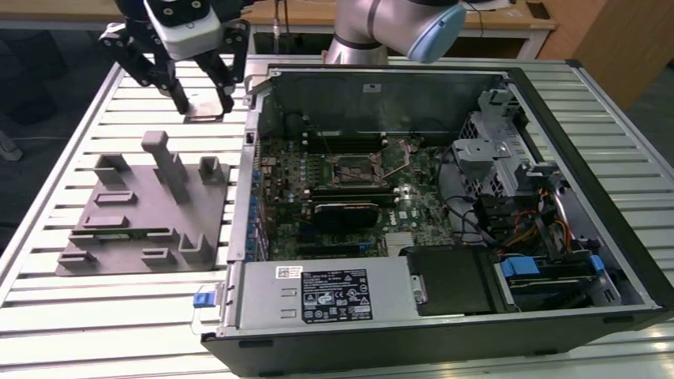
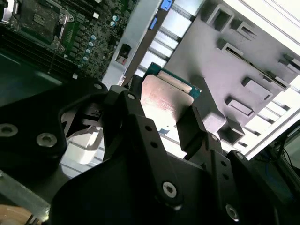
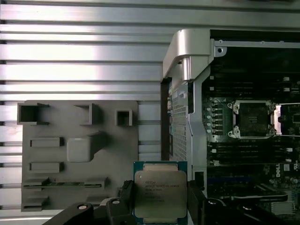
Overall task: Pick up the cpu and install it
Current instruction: 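Pick up the cpu and move it towards the insertion slot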
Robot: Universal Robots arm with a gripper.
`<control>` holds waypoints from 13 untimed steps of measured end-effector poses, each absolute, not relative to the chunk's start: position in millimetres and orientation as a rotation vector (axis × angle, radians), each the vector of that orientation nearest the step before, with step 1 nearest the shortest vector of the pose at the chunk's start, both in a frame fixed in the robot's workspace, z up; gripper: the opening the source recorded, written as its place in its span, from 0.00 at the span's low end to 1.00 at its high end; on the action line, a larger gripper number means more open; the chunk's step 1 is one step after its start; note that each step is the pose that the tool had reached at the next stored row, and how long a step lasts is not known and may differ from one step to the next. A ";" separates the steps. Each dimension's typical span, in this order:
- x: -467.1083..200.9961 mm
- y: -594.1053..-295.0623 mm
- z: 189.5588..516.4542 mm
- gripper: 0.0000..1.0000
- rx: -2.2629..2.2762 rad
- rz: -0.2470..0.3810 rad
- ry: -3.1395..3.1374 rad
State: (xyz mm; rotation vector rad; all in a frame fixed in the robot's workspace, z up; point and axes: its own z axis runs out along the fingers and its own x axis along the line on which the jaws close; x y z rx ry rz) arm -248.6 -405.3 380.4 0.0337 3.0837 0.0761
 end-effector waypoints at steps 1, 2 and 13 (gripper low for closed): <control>-245.4 -405.3 380.4 0.54 0.034 0.076 3.084; -242.1 -405.3 380.4 0.54 0.034 0.076 3.084; -195.3 -405.3 380.2 0.54 0.034 0.076 3.093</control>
